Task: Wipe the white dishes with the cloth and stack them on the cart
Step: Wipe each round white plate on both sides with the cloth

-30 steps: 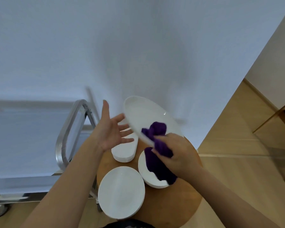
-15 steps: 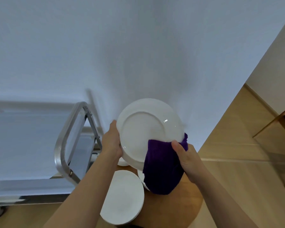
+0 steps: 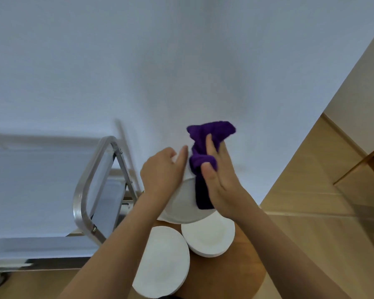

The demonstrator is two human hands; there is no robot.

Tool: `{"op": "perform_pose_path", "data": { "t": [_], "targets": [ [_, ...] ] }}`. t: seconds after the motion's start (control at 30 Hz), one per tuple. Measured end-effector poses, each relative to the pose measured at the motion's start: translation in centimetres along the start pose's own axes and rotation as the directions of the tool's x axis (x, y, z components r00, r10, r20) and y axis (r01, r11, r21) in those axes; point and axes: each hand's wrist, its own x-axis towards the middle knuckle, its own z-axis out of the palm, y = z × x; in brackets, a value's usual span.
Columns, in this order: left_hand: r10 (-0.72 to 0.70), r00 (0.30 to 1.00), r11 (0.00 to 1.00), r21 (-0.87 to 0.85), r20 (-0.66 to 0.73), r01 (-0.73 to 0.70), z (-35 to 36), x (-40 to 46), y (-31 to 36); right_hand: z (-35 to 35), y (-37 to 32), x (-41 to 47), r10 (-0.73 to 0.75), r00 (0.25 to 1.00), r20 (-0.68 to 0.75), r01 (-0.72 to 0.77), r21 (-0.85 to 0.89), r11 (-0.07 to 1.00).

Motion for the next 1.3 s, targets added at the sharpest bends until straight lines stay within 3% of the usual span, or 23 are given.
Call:
{"op": "perform_pose_path", "data": {
  "t": [0.1,0.2,0.27,0.37,0.5,0.6,0.7,0.83,0.9,0.97,1.03,1.1,1.17,1.2,1.3],
  "targets": [
    [0.012,0.998,0.999,-0.036,0.054,-0.010,0.0,-1.0,0.0,-0.1,-1.2,1.5,0.122,0.972,0.200,-0.045,-0.353,0.934],
    [0.028,0.999,0.999,-0.047,0.022,-0.027,-0.7,-1.5,-0.2,-2.7,-0.8,2.1,0.259,0.853,0.453,-0.086,-0.367,0.926],
    [0.068,0.997,0.997,-0.044,0.021,-0.067,-1.2,-1.7,0.0,-4.0,-0.8,2.4,0.211,0.819,0.533,-0.046,-0.306,0.951],
    [0.063,0.998,0.983,-0.171,0.007,-0.061,-2.1,-1.5,0.5,-4.7,-1.0,2.8,0.112,0.873,0.475,-0.044,-0.151,0.988],
    [0.022,0.997,0.949,-0.314,-0.069,-0.043,-3.1,-1.0,0.9,-4.8,-1.2,2.4,0.080,0.965,0.249,-0.077,-0.021,0.997],
    [-0.086,0.993,0.895,-0.444,-0.078,0.042,-3.6,-0.5,0.8,-5.3,-0.8,2.1,0.076,0.992,0.104,-0.086,0.101,0.991],
    [-0.270,0.962,0.761,-0.622,-0.047,0.183,-3.6,0.0,0.2,-5.3,-0.3,1.6,0.115,0.990,-0.080,-0.091,0.252,0.963],
    [-0.485,0.869,0.560,-0.731,0.094,0.391,-2.2,-0.3,-0.4,-4.7,0.3,1.0,0.139,0.961,-0.239,-0.050,0.345,0.937],
    [-0.613,0.765,0.378,-0.778,0.196,0.502,-1.8,-0.3,-0.7,-4.1,1.1,0.0,0.205,0.939,-0.275,-0.065,0.446,0.893],
    [-0.696,0.651,0.133,-0.837,0.303,0.531,-1.6,0.0,-0.8,-2.3,1.7,-1.0,0.319,0.900,-0.297,-0.110,0.552,0.827],
    [-0.709,0.615,0.008,-0.869,0.344,0.494,-1.1,0.2,-0.4,-0.5,1.8,-0.9,0.430,0.829,-0.357,-0.102,0.661,0.744],
    [-0.677,0.645,0.018,-0.869,0.353,0.495,-0.6,-0.2,0.2,-0.4,1.5,0.2,0.513,0.760,-0.399,-0.046,0.754,0.655],
    [-0.611,0.685,0.040,-0.850,0.396,0.526,-0.5,-0.6,0.1,-2.1,1.4,1.2,0.523,0.759,-0.387,-0.009,0.797,0.603],
    [-0.562,0.720,0.086,-0.837,0.407,0.540,-0.6,-0.6,-0.4,-3.3,1.5,1.4,0.503,0.782,-0.369,-0.005,0.802,0.597],
    [-0.344,0.833,0.369,-0.753,0.434,0.545,-2.0,1.2,-1.6,-6.7,1.4,2.2,0.400,0.879,-0.261,-0.078,0.748,0.659]
  ]
}}
